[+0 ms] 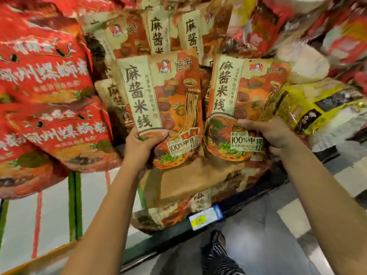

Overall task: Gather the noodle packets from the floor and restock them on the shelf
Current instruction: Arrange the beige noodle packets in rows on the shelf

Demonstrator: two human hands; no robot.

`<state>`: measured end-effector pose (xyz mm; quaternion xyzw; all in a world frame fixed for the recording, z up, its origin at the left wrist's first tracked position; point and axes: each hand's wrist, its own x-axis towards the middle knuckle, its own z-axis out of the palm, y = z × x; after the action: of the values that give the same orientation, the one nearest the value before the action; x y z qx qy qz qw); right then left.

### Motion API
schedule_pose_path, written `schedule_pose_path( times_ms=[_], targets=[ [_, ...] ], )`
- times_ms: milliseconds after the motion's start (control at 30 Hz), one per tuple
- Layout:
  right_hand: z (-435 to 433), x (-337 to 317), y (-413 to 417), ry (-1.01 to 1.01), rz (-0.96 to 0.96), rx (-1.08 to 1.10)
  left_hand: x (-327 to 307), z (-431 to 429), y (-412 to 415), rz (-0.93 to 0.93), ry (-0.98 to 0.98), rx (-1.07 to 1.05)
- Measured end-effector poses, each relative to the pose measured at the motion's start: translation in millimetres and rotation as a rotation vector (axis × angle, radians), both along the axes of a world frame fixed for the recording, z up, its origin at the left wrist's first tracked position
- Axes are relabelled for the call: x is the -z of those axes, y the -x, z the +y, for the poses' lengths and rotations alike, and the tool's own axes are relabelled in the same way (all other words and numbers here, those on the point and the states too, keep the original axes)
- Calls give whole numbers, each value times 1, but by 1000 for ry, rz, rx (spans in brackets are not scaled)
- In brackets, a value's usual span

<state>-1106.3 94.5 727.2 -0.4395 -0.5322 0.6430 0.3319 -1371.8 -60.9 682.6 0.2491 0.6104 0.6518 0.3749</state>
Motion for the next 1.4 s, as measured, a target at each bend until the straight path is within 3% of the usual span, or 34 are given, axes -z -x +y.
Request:
schedule_pose_path(
  times_ms=[233,433,767,833,1033,1200,1400],
  targets=[
    [96,38,-4,-96,6,-158,23,68,-23,-60,100,-20],
    [134,70,10,-71,-143,-292,44,92,-15,-60,186,-57],
    [158,77,2,-112,-308,-476,56,103,-10,153,251,36],
    [160,80,-2,-86,-319,-448,58,102,-7,123,261,27],
    [158,93,-7,-27,-194,-326,69,94,-3,-39,247,-118],
    [161,92,-1,-35,-96,-430,71,99,-4,-15,247,-122],
    [181,93,7,13,-161,-496,67,109,2,48,283,-107]
  ],
)
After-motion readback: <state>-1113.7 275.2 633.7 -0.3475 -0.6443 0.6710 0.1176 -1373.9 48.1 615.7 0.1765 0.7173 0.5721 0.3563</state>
